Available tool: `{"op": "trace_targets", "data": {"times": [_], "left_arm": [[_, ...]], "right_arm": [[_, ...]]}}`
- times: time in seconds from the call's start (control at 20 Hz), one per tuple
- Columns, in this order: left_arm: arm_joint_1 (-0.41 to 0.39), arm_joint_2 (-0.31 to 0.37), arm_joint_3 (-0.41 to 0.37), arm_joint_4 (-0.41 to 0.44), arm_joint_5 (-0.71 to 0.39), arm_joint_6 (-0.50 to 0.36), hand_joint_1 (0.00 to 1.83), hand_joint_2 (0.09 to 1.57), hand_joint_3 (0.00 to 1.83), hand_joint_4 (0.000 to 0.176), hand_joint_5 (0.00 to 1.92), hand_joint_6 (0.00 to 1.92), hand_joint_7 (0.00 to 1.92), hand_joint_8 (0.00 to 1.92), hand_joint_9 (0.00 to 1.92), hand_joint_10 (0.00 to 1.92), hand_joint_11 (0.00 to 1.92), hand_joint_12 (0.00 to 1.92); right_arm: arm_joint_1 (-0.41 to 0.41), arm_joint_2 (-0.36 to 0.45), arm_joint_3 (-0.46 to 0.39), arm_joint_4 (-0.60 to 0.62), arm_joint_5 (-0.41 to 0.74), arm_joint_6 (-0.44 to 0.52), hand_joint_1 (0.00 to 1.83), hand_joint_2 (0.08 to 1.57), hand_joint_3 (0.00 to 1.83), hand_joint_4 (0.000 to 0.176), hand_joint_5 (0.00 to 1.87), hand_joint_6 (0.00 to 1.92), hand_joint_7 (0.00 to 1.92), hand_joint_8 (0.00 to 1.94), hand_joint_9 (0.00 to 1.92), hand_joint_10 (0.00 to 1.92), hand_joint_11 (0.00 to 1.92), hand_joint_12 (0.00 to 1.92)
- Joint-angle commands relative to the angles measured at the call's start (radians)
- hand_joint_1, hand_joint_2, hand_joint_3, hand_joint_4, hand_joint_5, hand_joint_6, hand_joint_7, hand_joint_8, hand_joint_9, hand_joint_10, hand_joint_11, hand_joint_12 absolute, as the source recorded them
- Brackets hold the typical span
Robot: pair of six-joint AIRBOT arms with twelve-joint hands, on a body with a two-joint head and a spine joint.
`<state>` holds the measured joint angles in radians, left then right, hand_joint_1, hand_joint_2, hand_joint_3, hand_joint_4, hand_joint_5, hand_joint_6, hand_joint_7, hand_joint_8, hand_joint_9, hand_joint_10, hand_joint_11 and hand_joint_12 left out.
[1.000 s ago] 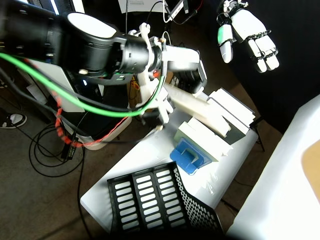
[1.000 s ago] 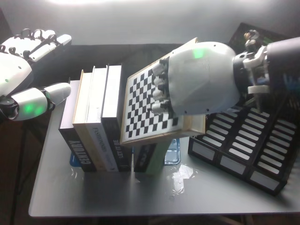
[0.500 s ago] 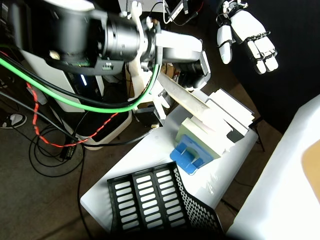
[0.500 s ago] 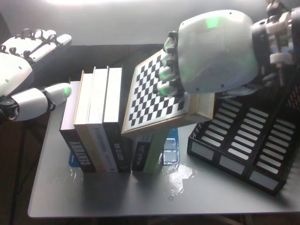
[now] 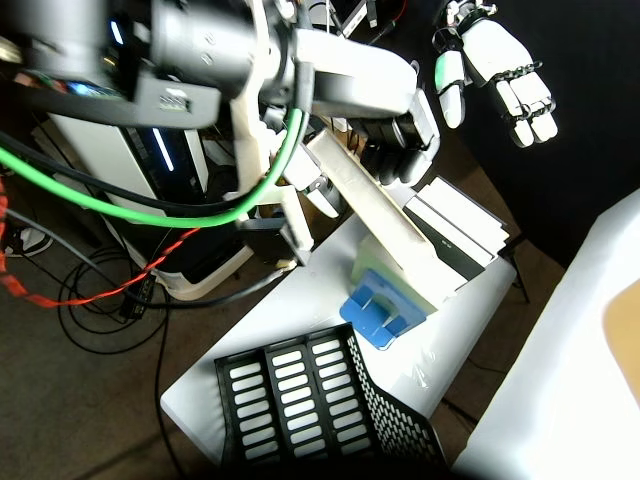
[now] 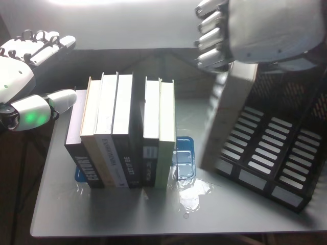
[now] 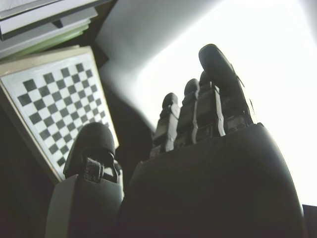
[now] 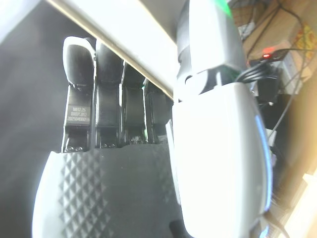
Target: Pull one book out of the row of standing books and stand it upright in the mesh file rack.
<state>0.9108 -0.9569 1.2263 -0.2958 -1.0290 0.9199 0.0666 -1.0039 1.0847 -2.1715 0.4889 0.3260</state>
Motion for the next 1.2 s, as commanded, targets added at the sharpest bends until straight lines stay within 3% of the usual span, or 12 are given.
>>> {"op": "trace_targets", "data": {"times": [0.0, 0.05, 0.15, 0.2, 0.3, 0.45, 0.55, 0.7, 0.85, 0.9, 1.0, 1.15], "left_arm": [[-0.010, 0.009, 0.003, -0.010, -0.120, 0.001, 0.05, 1.35, 0.00, 0.090, 0.00, 0.00, 0.00, 0.00, 0.00, 0.00, 0.00, 1.92], [-0.010, 0.009, 0.002, -0.011, -0.118, 0.001, 0.04, 1.35, 0.00, 0.099, 0.00, 0.00, 0.00, 0.00, 0.00, 0.00, 0.00, 1.92], [-0.009, 0.010, 0.000, -0.011, -0.117, 0.001, 0.03, 1.36, 0.00, 0.100, 0.00, 0.00, 0.00, 0.00, 0.00, 0.00, 0.00, 1.92], [-0.009, 0.011, 0.000, -0.012, -0.117, 0.001, 0.02, 1.35, 0.00, 0.106, 0.00, 0.00, 0.00, 0.00, 0.00, 0.00, 0.00, 1.92], [-0.008, 0.011, -0.001, -0.016, -0.115, 0.001, 0.03, 1.35, 0.00, 0.105, 0.00, 0.00, 0.00, 0.00, 0.00, 0.00, 0.00, 1.92], [-0.003, 0.011, -0.007, -0.018, -0.116, 0.001, 0.06, 1.37, 0.01, 0.079, 0.00, 0.00, 0.00, 0.00, 0.00, 0.00, 0.00, 1.92], [-0.003, 0.012, -0.009, -0.019, -0.116, 0.001, 0.04, 1.37, 0.00, 0.084, 0.00, 0.00, 0.00, 0.00, 0.00, 0.00, 0.00, 1.92], [0.001, 0.013, -0.014, -0.023, -0.120, 0.001, 0.07, 1.39, 0.01, 0.052, 0.00, 0.00, 0.00, 0.00, 0.00, 0.00, 0.00, 1.92], [0.003, 0.015, -0.017, -0.024, -0.123, 0.001, 0.03, 1.40, 0.01, 0.045, 0.00, 0.00, 0.00, 0.00, 0.00, 0.00, 0.00, 1.92], [0.006, 0.017, -0.019, -0.026, -0.126, 0.001, 0.06, 1.41, 0.01, 0.035, 0.00, 0.00, 0.00, 0.00, 0.00, 0.00, 0.00, 1.92], [0.010, 0.017, -0.021, -0.027, -0.129, 0.001, 0.12, 1.41, 0.01, 0.032, 0.00, 0.00, 0.00, 0.00, 0.00, 0.00, 0.00, 1.92], [0.010, 0.016, -0.023, -0.027, -0.138, 0.001, 0.18, 1.42, 0.01, 0.018, 0.00, 0.00, 0.00, 0.00, 0.00, 0.00, 0.00, 1.92]], "right_arm": [[0.024, 0.015, -0.003, 0.016, -0.054, 0.008, 1.31, 1.29, 0.00, 0.000, 0.55, 1.50, 0.67, 1.46, 0.68, 1.65, 0.55, 1.87], [0.033, 0.028, -0.003, 0.004, -0.059, 0.024, 1.22, 1.27, 0.00, 0.000, 0.61, 1.37, 0.80, 1.50, 0.87, 1.64, 0.78, 1.88], [0.036, 0.040, -0.003, -0.010, -0.068, 0.041, 1.33, 1.26, 0.00, 0.000, 0.63, 1.20, 0.75, 1.47, 0.75, 1.73, 0.53, 1.92], [0.036, 0.043, -0.003, -0.017, -0.070, 0.047, 1.23, 1.26, 0.00, 0.000, 0.66, 1.24, 0.80, 1.54, 0.87, 1.75, 0.71, 1.92], [0.036, 0.058, -0.003, -0.053, -0.078, 0.073, 1.36, 1.20, 0.00, 0.000, 0.69, 1.14, 0.85, 1.26, 0.91, 1.50, 0.78, 1.82], [0.035, 0.067, 0.003, -0.167, -0.103, 0.160, 1.32, 1.25, 0.01, 0.000, 0.58, 1.32, 0.76, 1.44, 0.81, 1.69, 0.78, 1.92], [0.026, 0.061, 0.016, -0.226, -0.107, 0.213, 1.36, 1.21, 0.00, 0.000, 0.69, 1.17, 0.82, 1.30, 0.88, 1.53, 0.80, 1.82], [-0.014, 0.019, 0.054, -0.340, -0.130, 0.302, 1.34, 1.20, 0.00, 0.000, 0.78, 1.01, 0.84, 1.32, 0.88, 1.60, 0.87, 1.92], [-0.047, -0.028, 0.098, -0.473, -0.152, 0.402, 1.21, 1.20, 0.00, 0.000, 0.75, 1.25, 0.92, 1.24, 0.98, 1.14, 0.82, 1.61], [-0.062, -0.053, 0.121, -0.516, -0.158, 0.434, 1.33, 1.19, 0.00, 0.000, 0.71, 1.24, 0.87, 1.19, 0.91, 1.35, 0.84, 1.57], [-0.083, -0.085, 0.149, -0.593, -0.175, 0.489, 1.46, 1.15, 0.00, 0.000, 0.76, 1.20, 0.91, 1.01, 0.93, 1.18, 0.75, 1.67], [-0.110, -0.132, 0.195, -0.784, -0.198, 0.629, 1.36, 1.18, 0.01, 0.000, 0.71, 1.26, 0.87, 1.13, 0.86, 1.44, 0.77, 1.71]]}}
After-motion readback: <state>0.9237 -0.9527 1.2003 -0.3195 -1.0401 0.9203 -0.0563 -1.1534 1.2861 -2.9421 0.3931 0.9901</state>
